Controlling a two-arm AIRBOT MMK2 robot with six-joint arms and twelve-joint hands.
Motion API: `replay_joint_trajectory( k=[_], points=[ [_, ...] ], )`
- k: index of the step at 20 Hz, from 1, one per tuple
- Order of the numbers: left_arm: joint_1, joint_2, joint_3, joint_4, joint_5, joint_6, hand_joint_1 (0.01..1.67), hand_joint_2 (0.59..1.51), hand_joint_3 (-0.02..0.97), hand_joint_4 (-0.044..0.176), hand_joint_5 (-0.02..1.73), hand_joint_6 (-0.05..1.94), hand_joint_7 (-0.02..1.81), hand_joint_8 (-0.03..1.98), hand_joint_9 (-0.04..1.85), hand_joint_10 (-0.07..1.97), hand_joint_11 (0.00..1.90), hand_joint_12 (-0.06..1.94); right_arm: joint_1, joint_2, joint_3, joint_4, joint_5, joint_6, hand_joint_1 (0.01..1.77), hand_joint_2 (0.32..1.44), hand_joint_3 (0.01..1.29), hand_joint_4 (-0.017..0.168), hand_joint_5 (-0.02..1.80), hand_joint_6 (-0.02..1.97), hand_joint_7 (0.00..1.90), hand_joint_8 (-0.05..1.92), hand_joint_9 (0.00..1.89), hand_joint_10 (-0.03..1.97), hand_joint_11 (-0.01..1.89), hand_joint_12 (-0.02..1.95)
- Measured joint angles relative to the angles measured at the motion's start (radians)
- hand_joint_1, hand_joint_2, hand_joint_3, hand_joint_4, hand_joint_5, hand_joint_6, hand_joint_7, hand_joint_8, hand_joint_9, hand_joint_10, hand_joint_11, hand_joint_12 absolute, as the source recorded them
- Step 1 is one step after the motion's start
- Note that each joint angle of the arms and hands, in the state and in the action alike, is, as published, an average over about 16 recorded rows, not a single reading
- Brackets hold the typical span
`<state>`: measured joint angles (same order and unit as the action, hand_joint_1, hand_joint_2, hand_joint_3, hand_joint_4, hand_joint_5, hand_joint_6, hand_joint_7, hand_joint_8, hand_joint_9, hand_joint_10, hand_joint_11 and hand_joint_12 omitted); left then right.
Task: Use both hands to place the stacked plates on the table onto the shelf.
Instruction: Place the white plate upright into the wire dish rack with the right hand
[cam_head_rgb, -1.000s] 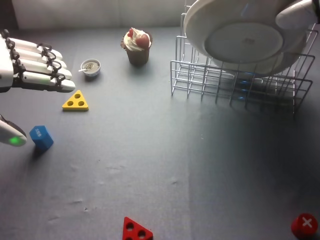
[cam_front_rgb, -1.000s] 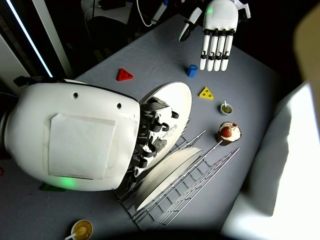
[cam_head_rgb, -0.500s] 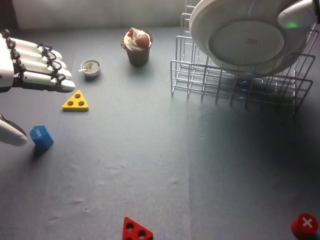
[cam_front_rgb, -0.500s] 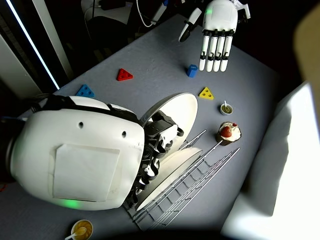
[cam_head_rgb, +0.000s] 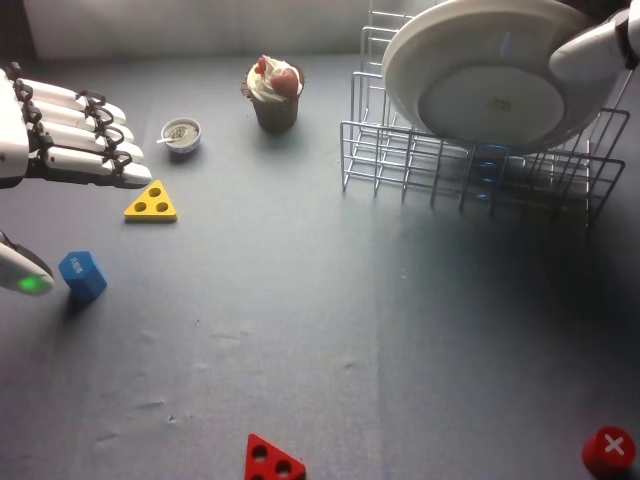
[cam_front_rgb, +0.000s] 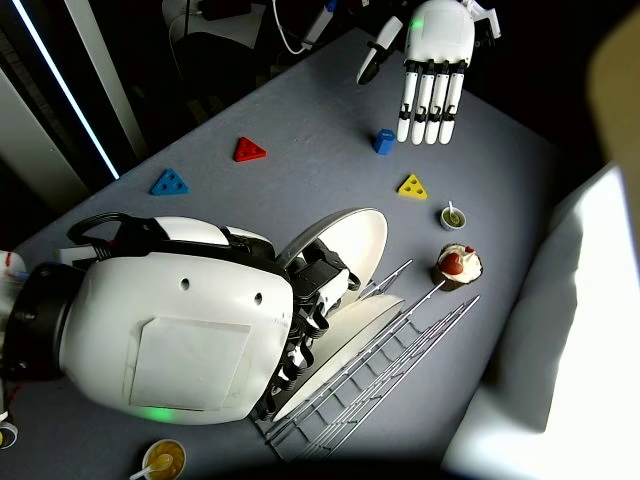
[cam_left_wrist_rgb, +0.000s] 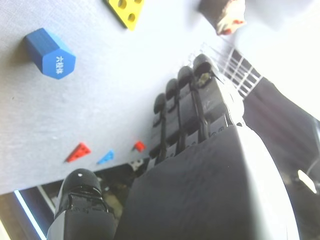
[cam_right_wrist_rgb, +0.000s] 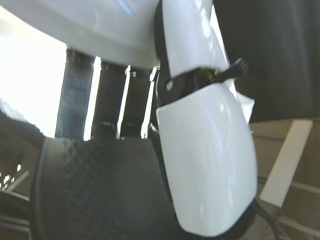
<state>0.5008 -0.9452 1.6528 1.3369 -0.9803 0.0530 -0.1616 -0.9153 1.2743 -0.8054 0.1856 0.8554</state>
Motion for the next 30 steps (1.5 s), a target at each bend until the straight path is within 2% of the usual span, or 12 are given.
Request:
replay_joint_trajectory(
  k=[7, 9, 16, 23, 25, 30],
  points=[
    [0.002, 0.0, -0.01, -0.005, -0.007, -0.003, 0.01, 1.078, -0.004, -0.001, 0.15, 0.02, 0.2, 0.0, 0.19, 0.01, 0.18, 0.01, -0.047, -0.029, 0.036, 0.023, 0.028, 0.001, 1.49, 0.99, 0.01, -0.009, 0.89, 0.85, 1.05, 0.64, 1.14, 0.62, 0.98, 1.29],
    [0.002, 0.001, -0.016, -0.006, -0.013, -0.005, 0.01, 1.078, -0.004, -0.001, 0.15, 0.02, 0.2, 0.0, 0.19, 0.01, 0.18, 0.01, -0.058, -0.036, 0.045, 0.029, 0.036, 0.001, 1.48, 1.0, 0.01, -0.009, 0.88, 0.86, 1.05, 0.63, 1.14, 0.61, 1.0, 1.15],
    [0.012, 0.007, -0.045, -0.013, -0.043, -0.013, 0.01, 1.078, -0.004, -0.001, 0.15, 0.02, 0.19, 0.0, 0.18, 0.01, 0.17, 0.01, -0.088, -0.051, 0.072, 0.047, 0.063, -0.007, 1.37, 1.03, 0.01, -0.008, 0.88, 0.89, 1.01, 0.36, 1.12, 0.35, 1.09, 0.62],
    [0.023, 0.015, -0.078, -0.034, -0.073, -0.01, 0.01, 1.078, -0.003, -0.001, 0.14, 0.02, 0.19, 0.0, 0.17, 0.01, 0.17, 0.01, -0.102, -0.053, 0.082, 0.062, 0.084, -0.016, 1.26, 1.05, 0.01, -0.005, 0.86, 0.54, 0.95, 0.07, 1.08, 0.08, 1.16, 0.11],
    [0.025, 0.018, -0.087, -0.042, -0.077, -0.008, 0.01, 1.078, -0.003, -0.001, 0.14, 0.02, 0.19, 0.0, 0.17, 0.01, 0.17, 0.01, -0.103, -0.053, 0.083, 0.065, 0.089, -0.019, 1.23, 1.05, 0.01, -0.005, 0.83, 0.42, 0.93, 0.01, 1.06, 0.02, 1.16, 0.09],
    [0.022, 0.021, -0.113, -0.059, -0.076, 0.001, 0.01, 1.078, -0.003, -0.001, 0.14, 0.02, 0.19, 0.0, 0.17, 0.01, 0.17, 0.01, -0.099, -0.05, 0.084, 0.069, 0.103, -0.02, 1.21, 1.03, 0.01, -0.004, 0.74, 0.13, 0.89, 0.01, 1.02, 0.02, 1.15, 0.06]
  ],
)
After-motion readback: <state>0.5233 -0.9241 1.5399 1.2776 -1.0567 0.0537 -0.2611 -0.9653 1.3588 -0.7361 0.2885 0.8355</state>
